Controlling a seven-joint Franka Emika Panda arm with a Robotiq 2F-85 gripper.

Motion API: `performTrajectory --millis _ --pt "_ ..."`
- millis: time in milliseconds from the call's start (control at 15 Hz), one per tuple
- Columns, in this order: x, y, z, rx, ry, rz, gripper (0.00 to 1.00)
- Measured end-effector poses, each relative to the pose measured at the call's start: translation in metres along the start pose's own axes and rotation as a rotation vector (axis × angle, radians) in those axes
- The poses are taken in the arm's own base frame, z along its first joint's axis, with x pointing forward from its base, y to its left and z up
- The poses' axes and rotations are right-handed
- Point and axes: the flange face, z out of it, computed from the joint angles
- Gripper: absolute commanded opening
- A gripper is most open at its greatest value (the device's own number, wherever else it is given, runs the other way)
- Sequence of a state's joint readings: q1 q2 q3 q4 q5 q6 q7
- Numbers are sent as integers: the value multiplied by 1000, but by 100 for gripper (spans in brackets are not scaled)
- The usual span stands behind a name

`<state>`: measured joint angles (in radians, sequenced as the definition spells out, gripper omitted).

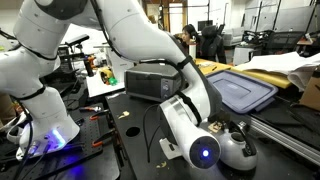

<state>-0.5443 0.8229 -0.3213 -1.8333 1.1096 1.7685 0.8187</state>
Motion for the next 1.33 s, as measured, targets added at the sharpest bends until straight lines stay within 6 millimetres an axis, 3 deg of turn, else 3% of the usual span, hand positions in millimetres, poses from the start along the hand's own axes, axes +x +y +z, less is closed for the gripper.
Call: performTrajectory --millis 267,533,1000,1333 --pt "14 -1 4 -41 -43 20 100" --pt "12 -3 6 -47 -47 15 100" --pt "-17 -12 28 -68 -43 -36 100" --pt "-33 -22 28 -63 -36 -71 100"
